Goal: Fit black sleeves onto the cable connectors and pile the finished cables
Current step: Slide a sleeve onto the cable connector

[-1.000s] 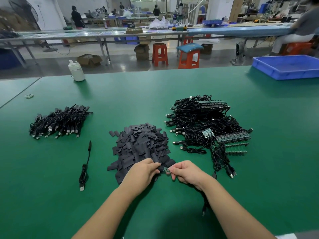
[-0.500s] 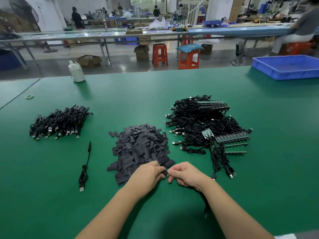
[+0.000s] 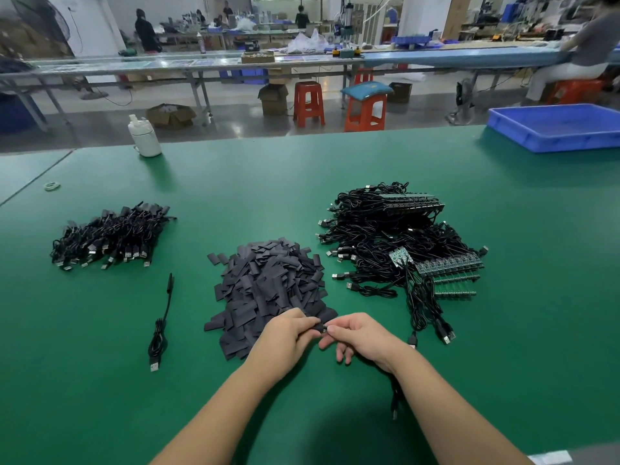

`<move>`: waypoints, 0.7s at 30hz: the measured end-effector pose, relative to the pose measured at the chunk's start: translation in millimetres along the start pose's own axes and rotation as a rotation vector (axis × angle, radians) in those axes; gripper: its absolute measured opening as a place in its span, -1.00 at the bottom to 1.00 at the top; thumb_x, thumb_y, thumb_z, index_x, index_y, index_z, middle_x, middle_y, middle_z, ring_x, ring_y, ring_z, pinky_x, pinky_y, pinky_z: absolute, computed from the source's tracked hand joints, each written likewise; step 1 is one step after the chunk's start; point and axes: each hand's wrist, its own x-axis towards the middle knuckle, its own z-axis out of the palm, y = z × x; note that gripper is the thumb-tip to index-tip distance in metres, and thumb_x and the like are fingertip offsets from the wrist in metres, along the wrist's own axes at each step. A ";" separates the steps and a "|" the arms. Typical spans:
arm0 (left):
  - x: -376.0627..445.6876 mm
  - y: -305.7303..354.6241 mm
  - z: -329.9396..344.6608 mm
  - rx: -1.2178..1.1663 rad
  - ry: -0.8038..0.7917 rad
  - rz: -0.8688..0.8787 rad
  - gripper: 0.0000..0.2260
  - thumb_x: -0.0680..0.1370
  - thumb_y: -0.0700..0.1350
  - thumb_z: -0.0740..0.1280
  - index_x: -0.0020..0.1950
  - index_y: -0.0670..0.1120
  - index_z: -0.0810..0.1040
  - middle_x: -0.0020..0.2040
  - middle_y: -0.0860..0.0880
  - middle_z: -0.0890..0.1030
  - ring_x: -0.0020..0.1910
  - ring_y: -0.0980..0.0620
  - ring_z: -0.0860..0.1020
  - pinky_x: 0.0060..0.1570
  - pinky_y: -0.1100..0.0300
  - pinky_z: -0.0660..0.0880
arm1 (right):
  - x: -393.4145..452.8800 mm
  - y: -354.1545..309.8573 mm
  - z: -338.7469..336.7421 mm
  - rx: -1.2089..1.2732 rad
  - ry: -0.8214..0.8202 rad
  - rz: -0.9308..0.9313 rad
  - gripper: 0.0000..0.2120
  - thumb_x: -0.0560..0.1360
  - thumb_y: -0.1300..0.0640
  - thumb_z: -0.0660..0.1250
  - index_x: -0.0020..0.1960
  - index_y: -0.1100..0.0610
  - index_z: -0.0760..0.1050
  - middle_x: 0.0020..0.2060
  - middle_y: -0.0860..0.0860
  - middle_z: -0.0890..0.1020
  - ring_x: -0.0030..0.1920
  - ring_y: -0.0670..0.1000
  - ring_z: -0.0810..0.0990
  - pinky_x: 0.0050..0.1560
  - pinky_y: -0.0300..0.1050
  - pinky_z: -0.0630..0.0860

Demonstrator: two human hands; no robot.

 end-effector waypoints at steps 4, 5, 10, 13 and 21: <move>0.4 -0.1 0.7 0.009 -0.010 0.026 -0.77 0.59 -0.05 0.35 0.22 -0.03 0.64 -0.05 0.02 0.56 -0.05 0.05 0.55 0.00 0.31 0.40 | -0.4 -0.7 -1.1 -0.005 -0.006 0.007 -0.76 0.66 0.21 0.23 0.22 0.34 0.51 -0.06 0.16 0.72 -0.40 -0.02 0.57 -0.40 -0.24 0.51; 0.1 -0.3 1.0 0.013 -0.012 0.034 -0.78 0.59 -0.05 0.35 0.22 -0.02 0.64 -0.05 0.02 0.55 -0.05 0.05 0.55 0.00 0.27 0.43 | -0.9 -1.0 -1.3 -0.004 -0.009 0.007 -0.77 0.66 0.21 0.23 0.22 0.34 0.52 -0.06 0.16 0.72 -0.39 -0.02 0.57 -0.40 -0.24 0.52; -2.9 -1.2 3.7 0.028 0.013 0.064 -0.84 0.60 -0.06 0.34 0.13 -0.05 0.65 -0.10 0.01 0.54 -0.14 0.04 0.55 -0.07 0.16 0.51 | -0.5 -0.6 -1.9 -0.006 -0.013 0.008 -0.78 0.66 0.20 0.22 0.20 0.31 0.53 -0.09 0.12 0.72 -0.39 -0.02 0.57 -0.39 -0.23 0.52; -2.8 -0.2 5.3 0.031 0.021 0.053 -0.84 0.59 -0.07 0.35 0.13 -0.06 0.64 -0.10 0.00 0.54 -0.15 0.03 0.55 -0.08 0.15 0.52 | 1.0 0.7 -3.3 -0.009 -0.016 0.005 -0.79 0.66 0.19 0.23 0.18 0.29 0.54 -0.10 0.11 0.73 -0.39 -0.03 0.58 -0.38 -0.23 0.52; 3.6 2.1 4.2 0.118 -0.045 0.055 -0.73 0.61 -0.05 0.31 0.28 -0.08 0.58 0.05 -0.04 0.55 -0.01 -0.05 0.58 0.03 0.15 0.49 | 4.1 4.5 -5.0 0.019 -0.019 0.005 -0.85 0.66 0.20 0.24 0.13 0.24 0.53 -0.15 0.09 0.73 -0.40 -0.03 0.58 -0.39 -0.22 0.53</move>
